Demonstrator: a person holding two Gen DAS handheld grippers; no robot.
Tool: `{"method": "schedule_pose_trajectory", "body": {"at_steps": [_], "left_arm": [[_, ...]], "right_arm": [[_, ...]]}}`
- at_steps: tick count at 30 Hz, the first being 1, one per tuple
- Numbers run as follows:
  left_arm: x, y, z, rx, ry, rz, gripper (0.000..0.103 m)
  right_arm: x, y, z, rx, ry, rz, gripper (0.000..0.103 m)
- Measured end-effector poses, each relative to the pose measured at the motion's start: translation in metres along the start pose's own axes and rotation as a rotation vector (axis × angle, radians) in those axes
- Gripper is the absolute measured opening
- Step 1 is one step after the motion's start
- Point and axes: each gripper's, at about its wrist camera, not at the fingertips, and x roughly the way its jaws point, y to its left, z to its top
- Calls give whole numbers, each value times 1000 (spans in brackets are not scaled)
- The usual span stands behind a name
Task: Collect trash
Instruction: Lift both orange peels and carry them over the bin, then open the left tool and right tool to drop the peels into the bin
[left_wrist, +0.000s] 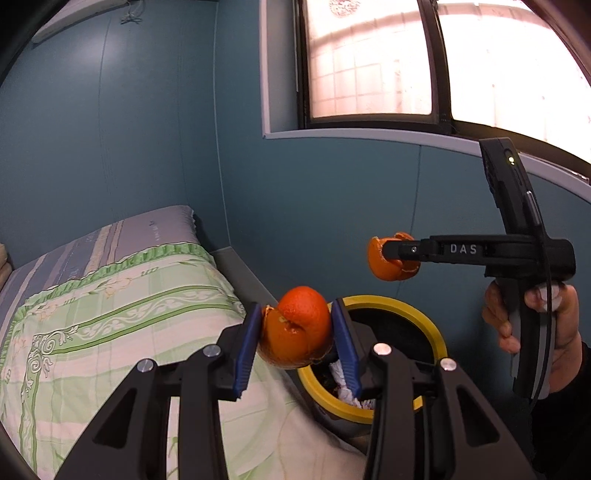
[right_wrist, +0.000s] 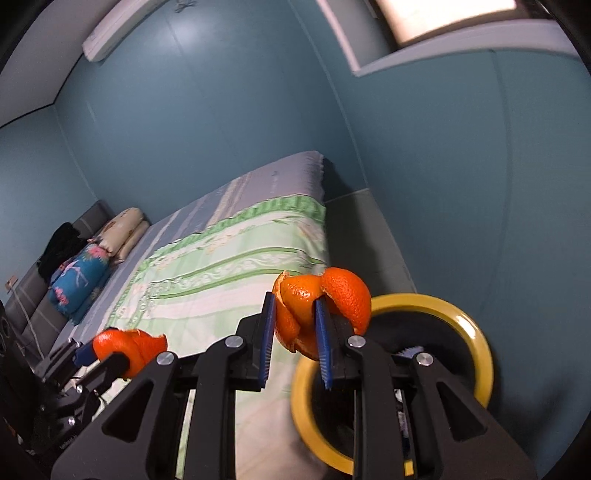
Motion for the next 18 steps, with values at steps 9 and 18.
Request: {"method": "schedule_pose_trajectory", "body": {"at_steps": [9, 18], "left_arm": [[55, -29, -6, -14, 77, -48, 37], [130, -37, -29, -103, 223, -117, 39]], "right_arm": [[11, -48, -22, 66, 22, -88, 20], [40, -91, -37, 159, 92, -153, 23]]}}
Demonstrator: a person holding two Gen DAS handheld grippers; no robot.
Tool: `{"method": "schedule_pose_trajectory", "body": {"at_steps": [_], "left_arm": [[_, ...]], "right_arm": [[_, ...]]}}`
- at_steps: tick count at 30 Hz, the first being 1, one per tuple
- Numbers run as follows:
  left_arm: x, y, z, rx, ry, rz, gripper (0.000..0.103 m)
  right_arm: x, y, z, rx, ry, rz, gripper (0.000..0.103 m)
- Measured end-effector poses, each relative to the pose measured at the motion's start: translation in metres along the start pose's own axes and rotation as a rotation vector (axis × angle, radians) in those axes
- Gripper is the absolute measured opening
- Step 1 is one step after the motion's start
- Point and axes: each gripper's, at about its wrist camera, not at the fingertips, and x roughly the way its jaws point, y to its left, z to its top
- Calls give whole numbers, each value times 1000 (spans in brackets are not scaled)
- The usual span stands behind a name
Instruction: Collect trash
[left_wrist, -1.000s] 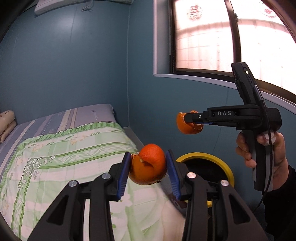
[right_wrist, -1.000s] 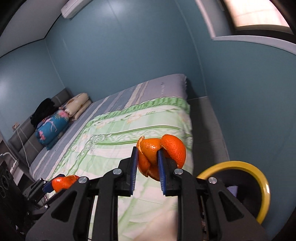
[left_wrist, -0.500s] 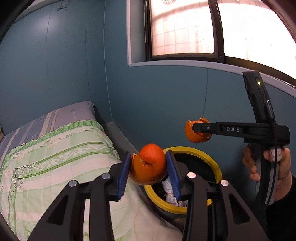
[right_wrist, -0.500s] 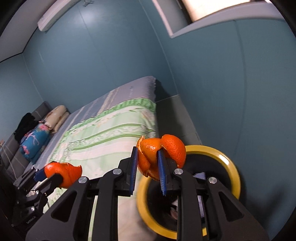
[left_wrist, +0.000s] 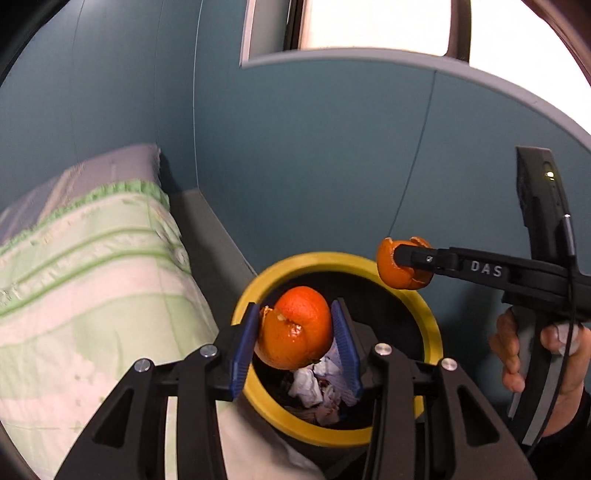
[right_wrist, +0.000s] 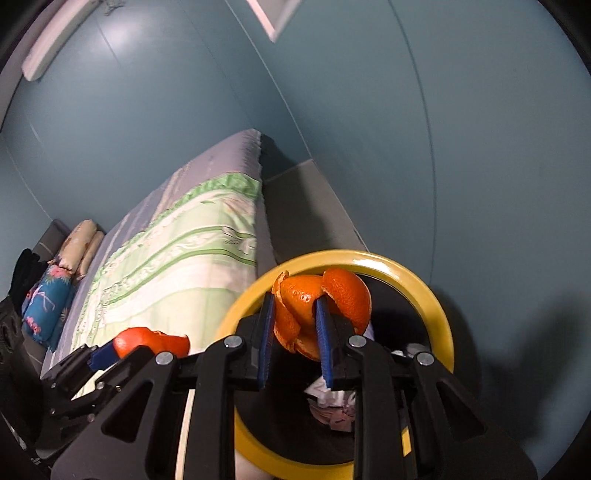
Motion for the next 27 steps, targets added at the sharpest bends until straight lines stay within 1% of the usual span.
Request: {"method": "schedule_pose_trajectory", "body": {"at_steps": [1, 2, 3, 4, 5, 6, 7, 10, 11, 14, 15, 16, 17, 18, 19, 21, 23, 27], "left_arm": [[5, 1, -1, -9, 10, -2, 44], [10, 4, -1, -22, 15, 0, 53], [11, 5, -2, -33, 15, 3, 58], [12, 8, -3, -50, 10, 6, 66], [12, 12, -4, -62, 8, 13, 70], [10, 18, -5, -75, 5, 22, 70], [8, 21, -6, -80, 6, 26, 71], [-8, 44, -9, -126, -19, 53, 79], [-15, 50, -10, -136, -32, 59, 83], [-46, 76, -15, -164, -88, 131, 87], [-54, 83, -16, -176, -104, 137, 88], [-71, 94, -19, -195, -135, 152, 89], [-81, 99, -21, -203, -149, 168, 92], [-98, 106, -26, -212, -179, 194, 94], [-110, 110, -29, -214, -201, 212, 95], [-140, 118, -38, -208, -257, 266, 95], [-171, 125, -49, -206, -303, 318, 95], [-227, 136, -69, -244, -383, 385, 95]], "right_arm": [[4, -4, -1, 9, 11, -7, 23], [8, -6, -2, 21, 18, -13, 23], [10, -11, -2, 28, 23, -21, 24], [14, -15, -3, 40, 33, -32, 25], [16, -16, -3, 48, 37, -35, 28], [18, -17, -4, 56, 39, -39, 32], [18, -19, -4, 63, 41, -43, 34], [14, -19, -5, 71, 30, -42, 37], [10, -15, -4, 60, 19, -46, 43], [1, -1, -2, 31, -14, -66, 46], [-2, 4, -2, 20, -20, -68, 47], [-7, 13, -3, 6, -32, -66, 49], [-11, 20, -3, -9, -44, -65, 56], [-15, 29, -5, -29, -60, -68, 62], [-21, 39, -8, -48, -79, -71, 65], [-35, 65, -16, -93, -129, -65, 75], [-48, 93, -26, -141, -172, -55, 82], [-73, 142, -49, -207, -252, -12, 92]]}}
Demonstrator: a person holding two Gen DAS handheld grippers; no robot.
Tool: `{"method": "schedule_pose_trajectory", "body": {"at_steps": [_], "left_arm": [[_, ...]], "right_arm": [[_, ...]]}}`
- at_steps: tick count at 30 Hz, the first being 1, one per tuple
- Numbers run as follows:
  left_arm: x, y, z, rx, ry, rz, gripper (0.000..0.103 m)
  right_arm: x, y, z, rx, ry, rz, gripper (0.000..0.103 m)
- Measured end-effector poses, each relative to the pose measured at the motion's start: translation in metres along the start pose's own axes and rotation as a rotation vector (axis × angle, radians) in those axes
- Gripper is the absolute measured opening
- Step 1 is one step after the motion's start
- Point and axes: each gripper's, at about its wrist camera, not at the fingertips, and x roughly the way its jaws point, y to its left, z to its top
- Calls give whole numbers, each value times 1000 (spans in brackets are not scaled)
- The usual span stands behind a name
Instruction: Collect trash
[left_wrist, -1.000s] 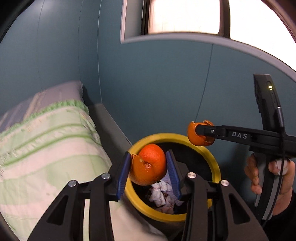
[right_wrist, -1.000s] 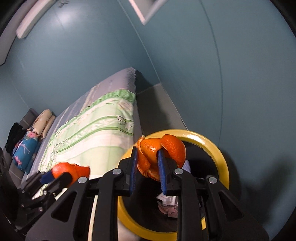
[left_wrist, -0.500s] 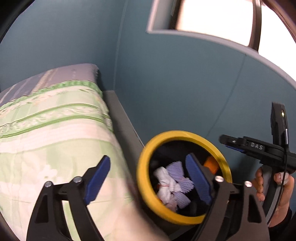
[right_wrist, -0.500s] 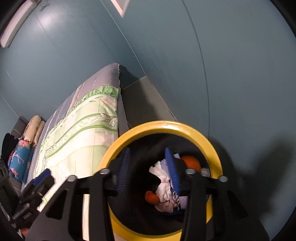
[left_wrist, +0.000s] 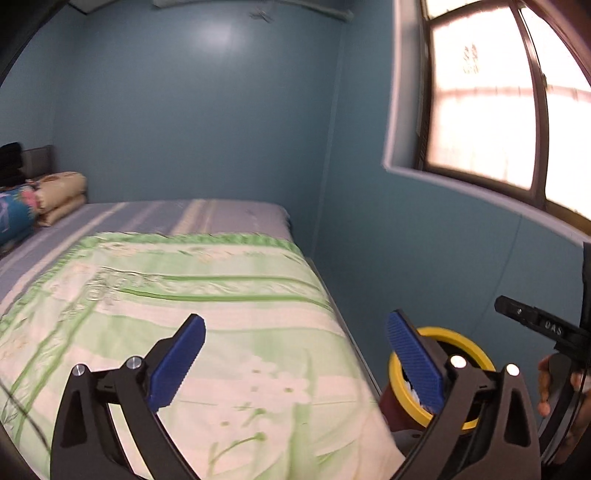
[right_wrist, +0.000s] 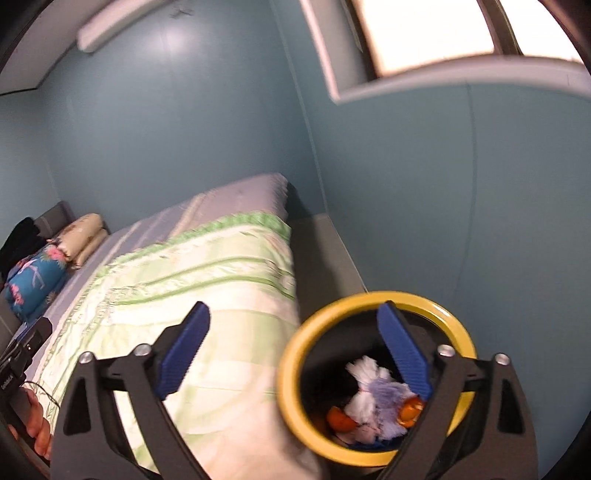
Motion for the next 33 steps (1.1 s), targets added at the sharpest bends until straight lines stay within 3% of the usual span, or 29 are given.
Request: {"method": "schedule_pose_trajectory", "body": {"at_steps": [7, 16, 23, 33], "left_arm": [[-74, 36, 0, -13, -128, 145, 95], [-145, 50, -11, -40, -186, 224, 95], [-158, 51, -18, -48, -194, 233, 95], [-158, 56, -21, -63, -197, 223, 95]], "right_arm": [[-44, 82, -17, -86, -141, 82, 95], [-82, 145, -48, -146, -200, 125, 95], [-97, 160, -64, -153, -248, 120, 95], [-97, 159, -65, -144, -242, 108, 95]]}}
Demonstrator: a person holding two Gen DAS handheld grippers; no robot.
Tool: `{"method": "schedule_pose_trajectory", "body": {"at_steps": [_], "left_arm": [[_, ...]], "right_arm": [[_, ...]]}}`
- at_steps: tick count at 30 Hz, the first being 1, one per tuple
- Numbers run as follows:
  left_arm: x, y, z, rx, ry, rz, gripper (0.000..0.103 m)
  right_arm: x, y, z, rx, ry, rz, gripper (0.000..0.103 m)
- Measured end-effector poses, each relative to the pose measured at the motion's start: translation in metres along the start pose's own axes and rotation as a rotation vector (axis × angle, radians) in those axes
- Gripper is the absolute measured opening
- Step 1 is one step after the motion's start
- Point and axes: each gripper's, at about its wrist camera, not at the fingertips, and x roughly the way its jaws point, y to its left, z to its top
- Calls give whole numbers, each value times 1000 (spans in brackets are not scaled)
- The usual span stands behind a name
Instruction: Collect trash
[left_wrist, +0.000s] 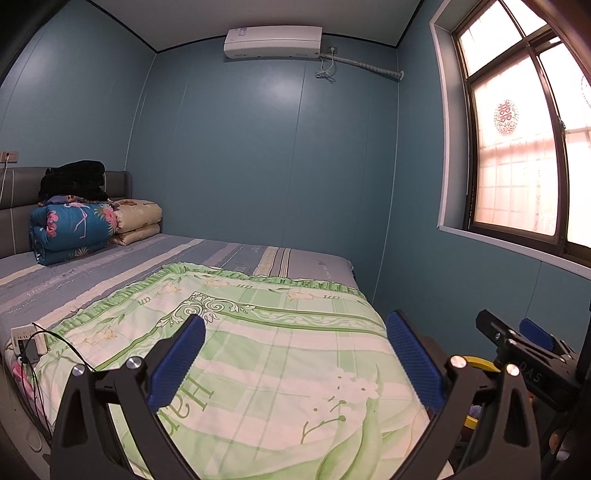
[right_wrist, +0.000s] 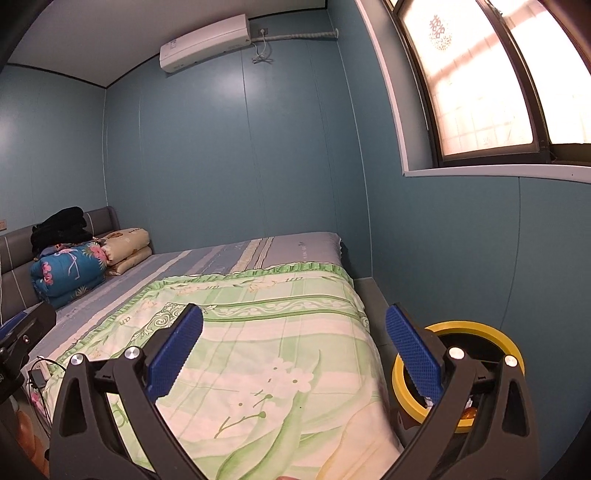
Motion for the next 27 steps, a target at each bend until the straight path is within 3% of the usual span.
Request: {"method": "schedule_pose_trajectory", "body": {"at_steps": [27], "left_arm": [[4, 1, -1, -8, 11, 1, 95]], "right_arm": [[2, 3, -3, -11, 9, 2, 95]]}}
